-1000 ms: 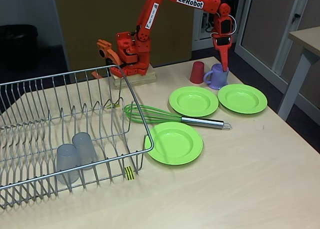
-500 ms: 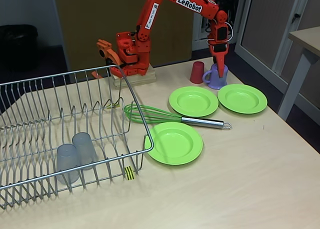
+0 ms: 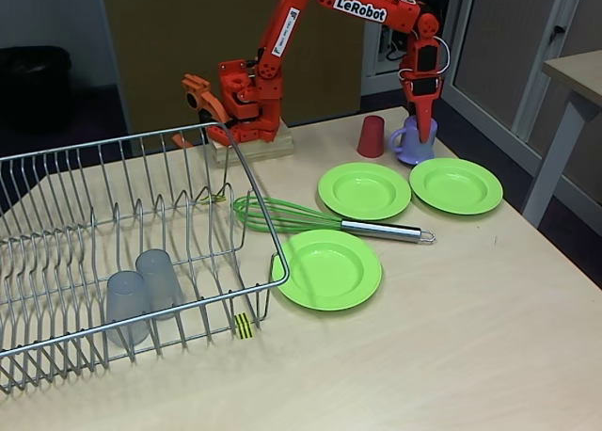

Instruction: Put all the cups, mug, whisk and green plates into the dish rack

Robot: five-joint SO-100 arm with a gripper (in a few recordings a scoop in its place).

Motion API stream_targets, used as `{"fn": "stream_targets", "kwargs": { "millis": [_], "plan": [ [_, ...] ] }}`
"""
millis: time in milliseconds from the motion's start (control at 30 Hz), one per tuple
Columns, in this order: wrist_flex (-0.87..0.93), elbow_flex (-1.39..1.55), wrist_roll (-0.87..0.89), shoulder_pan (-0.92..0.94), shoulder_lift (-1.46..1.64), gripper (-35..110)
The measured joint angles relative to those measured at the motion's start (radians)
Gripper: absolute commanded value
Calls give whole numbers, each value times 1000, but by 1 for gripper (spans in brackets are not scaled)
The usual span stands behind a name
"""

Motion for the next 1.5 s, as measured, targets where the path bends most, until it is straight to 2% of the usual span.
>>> {"fn": "stream_targets", "kwargs": {
  "millis": [267, 400, 567, 867, 1100, 1267, 1500],
  "plan": [
    [359, -462, -57, 5, -104, 19],
    [417, -479, -175, 57, -61, 19],
    [459, -336, -394, 176, 127, 18],
    [568, -169, -1028, 629, 436, 16],
    [578, -199, -1540, 1080, 485, 17],
    [554, -287, -1779, 1324, 417, 16],
    [500, -434, -1953, 1565, 219, 16]
  ]
}}
